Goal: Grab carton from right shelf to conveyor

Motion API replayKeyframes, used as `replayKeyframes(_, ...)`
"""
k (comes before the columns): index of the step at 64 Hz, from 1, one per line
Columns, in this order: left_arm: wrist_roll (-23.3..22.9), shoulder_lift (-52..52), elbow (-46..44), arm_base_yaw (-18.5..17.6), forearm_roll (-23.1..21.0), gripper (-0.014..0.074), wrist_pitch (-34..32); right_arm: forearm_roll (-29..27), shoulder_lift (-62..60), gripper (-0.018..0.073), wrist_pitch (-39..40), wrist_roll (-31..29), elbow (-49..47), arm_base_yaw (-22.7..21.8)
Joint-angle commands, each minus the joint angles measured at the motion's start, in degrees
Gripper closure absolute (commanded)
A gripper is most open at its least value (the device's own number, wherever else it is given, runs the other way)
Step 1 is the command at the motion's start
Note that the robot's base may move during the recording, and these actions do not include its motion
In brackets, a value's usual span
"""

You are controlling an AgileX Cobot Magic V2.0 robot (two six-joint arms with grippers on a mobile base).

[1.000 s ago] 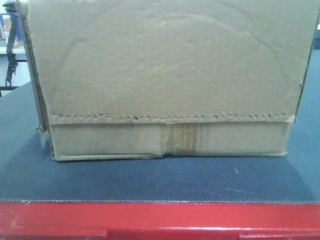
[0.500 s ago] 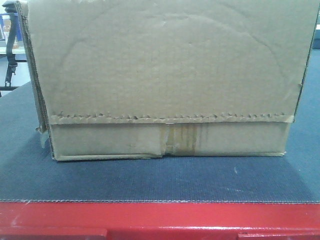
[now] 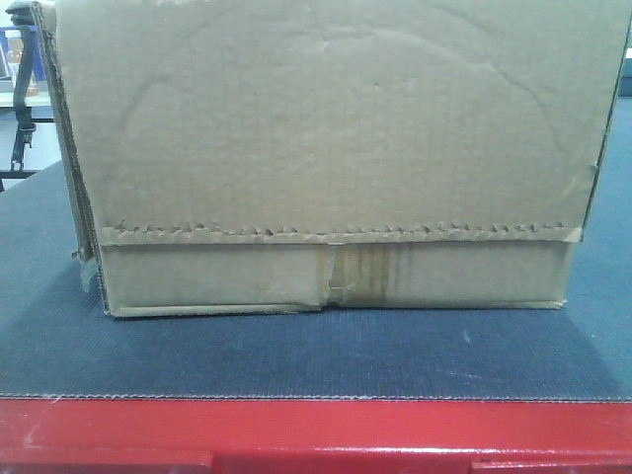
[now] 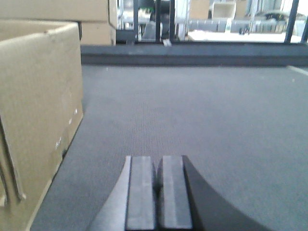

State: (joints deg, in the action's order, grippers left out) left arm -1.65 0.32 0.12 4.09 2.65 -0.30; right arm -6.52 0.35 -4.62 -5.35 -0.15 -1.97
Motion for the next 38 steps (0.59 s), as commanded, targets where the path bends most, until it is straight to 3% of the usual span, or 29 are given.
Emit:
replayKeyframes(1,0.10,-0.32,-0.12,0.23,-0.17,0.0582,-1.14,0.32,-0.35,0.0634,2.31,-0.54,0.15,-0.30)
replayKeyframes(38,0.10,-0.32,-0.12,0.23,-0.17,0.0582,-1.14,0.32,-0.35,0.0634,1.69,-0.54,0.15,-0.30)
